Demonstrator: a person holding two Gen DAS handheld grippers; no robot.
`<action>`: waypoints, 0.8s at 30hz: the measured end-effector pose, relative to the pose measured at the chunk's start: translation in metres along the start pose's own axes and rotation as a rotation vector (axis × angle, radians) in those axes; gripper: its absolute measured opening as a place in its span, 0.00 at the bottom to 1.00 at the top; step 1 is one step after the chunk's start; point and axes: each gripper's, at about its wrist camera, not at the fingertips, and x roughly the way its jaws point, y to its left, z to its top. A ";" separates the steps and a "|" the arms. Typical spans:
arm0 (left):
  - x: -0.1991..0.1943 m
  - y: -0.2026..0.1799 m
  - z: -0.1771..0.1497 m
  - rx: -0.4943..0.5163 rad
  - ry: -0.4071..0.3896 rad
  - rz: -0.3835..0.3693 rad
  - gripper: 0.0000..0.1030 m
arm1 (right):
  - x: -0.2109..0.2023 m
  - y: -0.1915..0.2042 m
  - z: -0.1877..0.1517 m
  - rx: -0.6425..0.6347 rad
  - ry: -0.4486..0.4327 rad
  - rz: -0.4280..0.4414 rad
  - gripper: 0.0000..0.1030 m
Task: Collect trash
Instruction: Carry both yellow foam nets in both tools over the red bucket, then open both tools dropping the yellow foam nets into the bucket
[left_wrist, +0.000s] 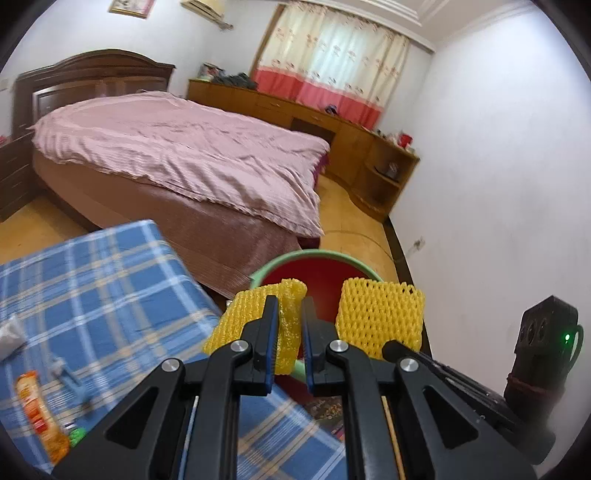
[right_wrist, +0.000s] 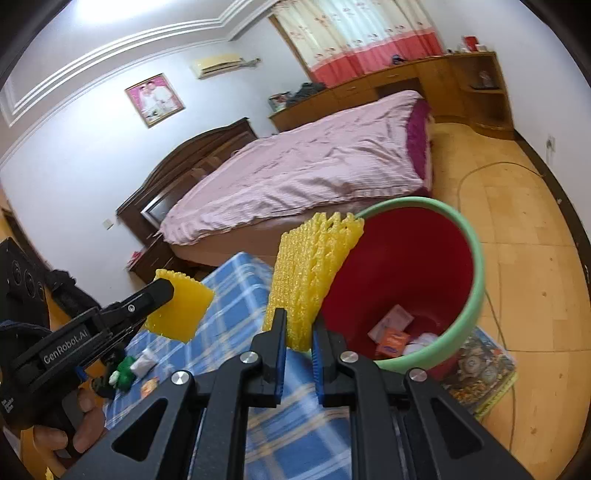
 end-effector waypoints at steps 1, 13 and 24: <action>0.008 -0.003 -0.001 0.005 0.011 -0.006 0.10 | 0.001 -0.007 0.001 0.009 -0.001 -0.011 0.14; 0.097 -0.029 -0.021 0.033 0.150 -0.081 0.10 | 0.024 -0.067 0.003 0.075 0.031 -0.106 0.14; 0.120 -0.031 -0.033 0.074 0.195 0.009 0.34 | 0.042 -0.088 0.001 0.122 0.048 -0.132 0.18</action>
